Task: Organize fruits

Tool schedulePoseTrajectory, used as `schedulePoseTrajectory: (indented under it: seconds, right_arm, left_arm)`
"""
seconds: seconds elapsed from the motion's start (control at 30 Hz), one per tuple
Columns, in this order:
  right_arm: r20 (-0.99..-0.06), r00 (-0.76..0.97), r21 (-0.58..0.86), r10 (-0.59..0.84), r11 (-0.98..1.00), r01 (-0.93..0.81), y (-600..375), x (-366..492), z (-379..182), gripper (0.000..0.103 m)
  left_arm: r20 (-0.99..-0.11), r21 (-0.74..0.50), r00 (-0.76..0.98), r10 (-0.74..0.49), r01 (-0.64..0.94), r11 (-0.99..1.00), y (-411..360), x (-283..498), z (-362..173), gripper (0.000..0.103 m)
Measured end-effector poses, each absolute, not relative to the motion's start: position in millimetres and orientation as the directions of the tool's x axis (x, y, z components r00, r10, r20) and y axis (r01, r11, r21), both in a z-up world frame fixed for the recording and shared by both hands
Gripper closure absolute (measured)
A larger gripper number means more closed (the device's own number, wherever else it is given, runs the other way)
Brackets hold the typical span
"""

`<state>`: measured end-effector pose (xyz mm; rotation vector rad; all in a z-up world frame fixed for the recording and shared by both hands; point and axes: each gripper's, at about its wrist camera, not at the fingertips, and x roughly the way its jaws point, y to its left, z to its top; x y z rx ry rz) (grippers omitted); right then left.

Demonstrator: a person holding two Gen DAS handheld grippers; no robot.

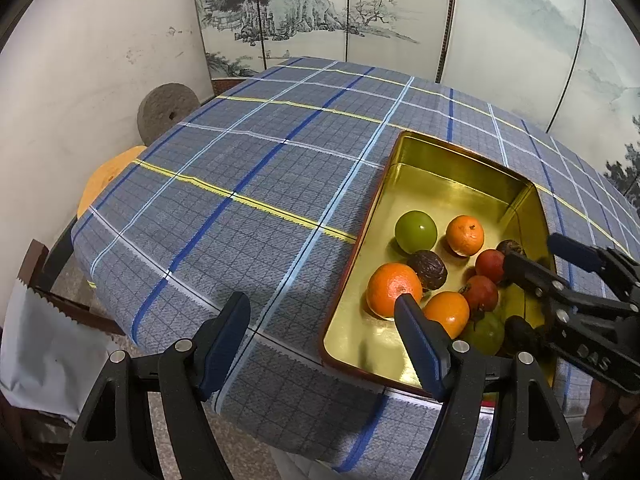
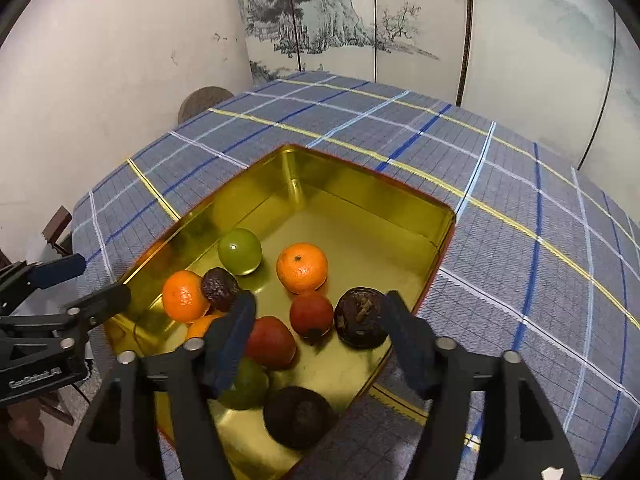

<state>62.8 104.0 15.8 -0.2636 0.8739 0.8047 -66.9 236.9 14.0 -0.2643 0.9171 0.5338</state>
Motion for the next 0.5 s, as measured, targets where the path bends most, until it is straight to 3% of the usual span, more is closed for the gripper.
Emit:
schedulePoseTrajectory:
  seconds: [0.2,0.5]
  right_arm:
    - [-0.763,0.389,0.126,0.516,0.709,-0.694,89.0,51.3,25.7,0.012]
    - [-0.799,0.35,0.155,0.489,0.729,-0.666,69.9,33.6,24.6,0.005]
  left_arm:
    - [-0.808,-0.003,0.5,0.311,-0.532,0.847,229.7,-67.5,19.5,0.028]
    - [-0.807,0.005,0.505,0.306,-0.512,0.859,219.6,-66.2,23.9,0.028]
